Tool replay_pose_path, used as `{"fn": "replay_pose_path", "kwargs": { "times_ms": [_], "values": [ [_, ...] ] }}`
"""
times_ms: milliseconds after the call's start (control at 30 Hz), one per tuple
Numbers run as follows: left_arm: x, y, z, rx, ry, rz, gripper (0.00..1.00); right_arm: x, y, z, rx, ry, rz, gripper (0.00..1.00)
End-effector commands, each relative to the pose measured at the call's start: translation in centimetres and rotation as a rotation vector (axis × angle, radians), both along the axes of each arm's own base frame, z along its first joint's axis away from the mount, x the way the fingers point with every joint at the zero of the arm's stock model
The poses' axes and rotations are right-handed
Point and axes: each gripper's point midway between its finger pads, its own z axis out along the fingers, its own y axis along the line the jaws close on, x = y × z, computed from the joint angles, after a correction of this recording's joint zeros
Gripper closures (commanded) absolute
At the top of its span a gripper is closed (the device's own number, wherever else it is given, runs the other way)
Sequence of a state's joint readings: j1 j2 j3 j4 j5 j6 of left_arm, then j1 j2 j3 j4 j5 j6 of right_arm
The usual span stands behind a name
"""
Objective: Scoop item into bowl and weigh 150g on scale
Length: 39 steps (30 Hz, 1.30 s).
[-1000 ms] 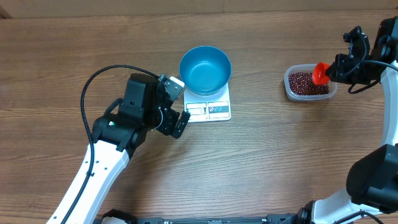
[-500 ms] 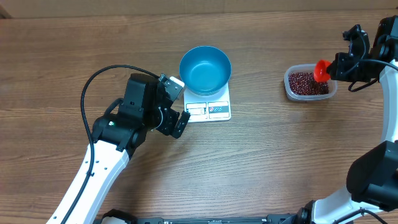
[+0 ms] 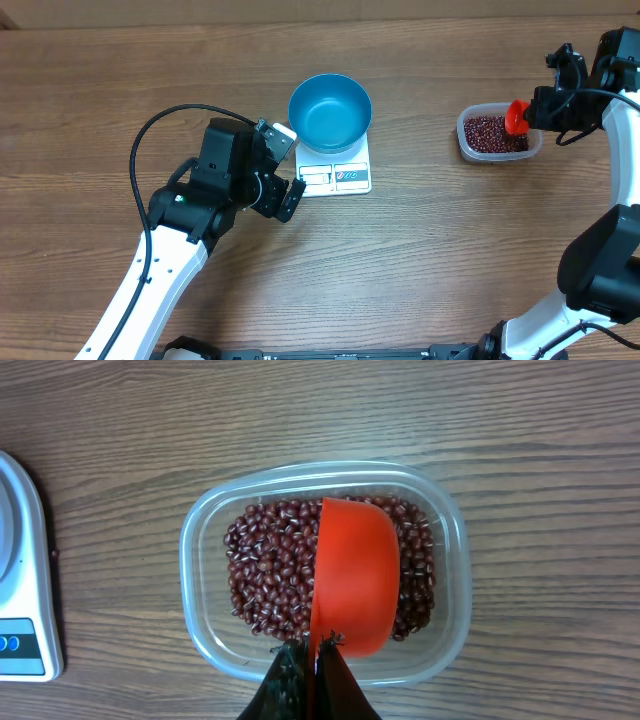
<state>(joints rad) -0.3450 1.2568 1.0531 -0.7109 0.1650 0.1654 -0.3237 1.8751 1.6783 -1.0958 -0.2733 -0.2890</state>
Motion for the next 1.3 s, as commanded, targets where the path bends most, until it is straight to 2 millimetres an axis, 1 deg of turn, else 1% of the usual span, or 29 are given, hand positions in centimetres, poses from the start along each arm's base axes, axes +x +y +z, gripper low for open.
{"fn": "replay_pose_path", "kwargs": {
  "times_ms": [0,267,433,633,867,1033,1100,1267],
  "values": [
    [-0.1,0.0,0.2,0.001,-0.010,-0.019,0.00,0.6,-0.2,0.4,-0.017,-0.016,0.003,0.96],
    [-0.1,0.0,0.2,0.001,-0.011,-0.019,0.00,0.7,-0.2,-2.0,0.005,0.043,-0.003,0.96],
    [-0.1,0.0,0.2,0.001,-0.011,-0.019,0.00,1.1,-0.4,-2.0,-0.003,0.026,-0.003,0.96],
    [-0.1,0.0,0.2,0.001,-0.010,-0.019,0.01,1.1,-1.5,-2.1,-0.061,0.034,-0.022,0.96],
    [-0.1,0.0,0.2,0.001,-0.011,-0.019,0.00,1.2,-1.5,-2.1,-0.084,0.024,0.028,0.96],
    [-0.1,0.0,0.2,0.001,-0.010,-0.019,0.00,1.2,-1.5,-2.3,-0.084,0.027,0.029,0.96],
    [-0.1,0.0,0.2,0.001,-0.011,-0.020,0.00,1.2,-1.5,-2.7,-0.079,0.039,0.029,0.96],
    [-0.1,0.0,0.2,0.001,-0.010,-0.019,0.00,0.8,-1.0,-4.8,-0.054,0.100,0.040,0.96]
  ]
}}
